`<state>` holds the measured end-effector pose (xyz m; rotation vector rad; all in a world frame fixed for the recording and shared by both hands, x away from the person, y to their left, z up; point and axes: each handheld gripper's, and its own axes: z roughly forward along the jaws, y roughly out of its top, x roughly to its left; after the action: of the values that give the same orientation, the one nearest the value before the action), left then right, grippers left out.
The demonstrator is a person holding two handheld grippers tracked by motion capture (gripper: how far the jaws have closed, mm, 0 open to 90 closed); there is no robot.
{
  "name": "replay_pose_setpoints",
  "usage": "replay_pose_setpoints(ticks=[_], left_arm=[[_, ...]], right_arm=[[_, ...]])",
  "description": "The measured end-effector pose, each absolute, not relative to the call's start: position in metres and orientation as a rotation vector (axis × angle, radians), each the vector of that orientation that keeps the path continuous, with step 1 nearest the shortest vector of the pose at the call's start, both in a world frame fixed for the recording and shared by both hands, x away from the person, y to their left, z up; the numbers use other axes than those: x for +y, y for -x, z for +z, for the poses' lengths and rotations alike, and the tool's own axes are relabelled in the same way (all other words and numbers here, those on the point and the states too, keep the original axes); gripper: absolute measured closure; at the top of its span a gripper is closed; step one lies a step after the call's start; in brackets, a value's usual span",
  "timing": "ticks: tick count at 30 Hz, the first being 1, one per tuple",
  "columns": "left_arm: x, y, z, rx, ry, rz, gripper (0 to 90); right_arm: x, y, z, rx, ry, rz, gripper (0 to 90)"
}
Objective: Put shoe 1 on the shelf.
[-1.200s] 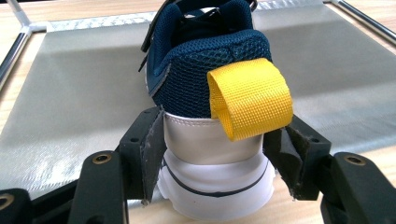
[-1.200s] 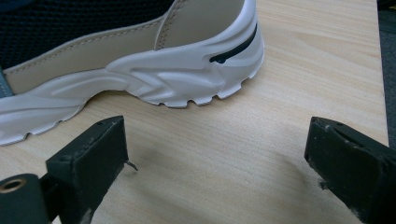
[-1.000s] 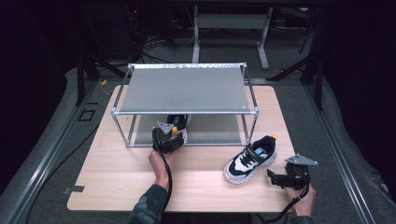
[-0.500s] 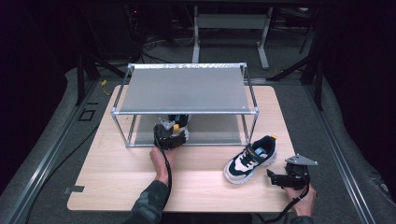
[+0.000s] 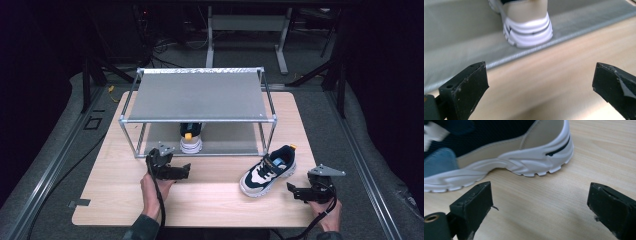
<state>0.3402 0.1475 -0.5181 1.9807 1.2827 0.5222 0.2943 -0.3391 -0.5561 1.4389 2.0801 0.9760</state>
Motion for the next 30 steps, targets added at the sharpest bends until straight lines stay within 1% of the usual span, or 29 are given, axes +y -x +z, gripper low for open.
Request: replay_pose_setpoints(ticks=[2,5,7,11,12,13,14,15,16,19,21,30], left_arm=[[0.157,-0.330,-0.519,1.282,-1.990,0.519,0.0],[0.170,-0.318,-0.524,1.302,-1.979,0.525,0.0],[0.174,-0.314,-0.525,1.302,-1.982,0.527,0.0],[0.187,-0.297,-0.526,1.309,-1.972,0.550,0.0],[0.187,-0.297,-0.526,1.309,-1.972,0.550,0.0],[0.194,-0.291,-0.526,1.322,-1.952,0.540,0.0],[0.196,-0.288,-0.526,1.331,-1.945,0.543,0.0],[0.199,-0.286,-0.525,1.333,-1.948,0.541,0.0],[0.201,-0.284,-0.524,1.333,-1.943,0.544,0.0],[0.207,-0.280,-0.522,1.337,-1.927,0.563,0.0],[0.212,-0.280,-0.522,1.346,-1.921,0.561,0.0],[0.217,-0.279,-0.525,1.353,-1.910,0.564,0.0]], right_arm=[[-0.340,-0.292,-0.548,2.163,-1.395,1.050,6.2],[-0.334,-0.284,-0.534,2.186,-1.353,0.956,7.7],[-0.333,-0.283,-0.532,2.203,-1.341,0.972,8.1],[-0.328,-0.280,-0.512,2.244,-1.269,1.018,8.4],[-0.328,-0.280,-0.512,2.244,-1.269,1.018,8.4],[-0.325,-0.280,-0.501,2.261,-1.237,1.026,8.5],[-0.323,-0.280,-0.498,2.260,-1.231,1.031,8.7],[-0.321,-0.278,-0.492,2.244,-1.239,0.939,9.0],[-0.319,-0.278,-0.488,2.254,-1.226,0.941,9.3],[-0.315,-0.281,-0.484,2.281,-1.192,0.994,9.6],[-0.310,-0.284,-0.477,2.306,-1.178,0.934,10.2],[-0.291,-0.292,-0.458,2.361,-1.089,0.921,11.4]])
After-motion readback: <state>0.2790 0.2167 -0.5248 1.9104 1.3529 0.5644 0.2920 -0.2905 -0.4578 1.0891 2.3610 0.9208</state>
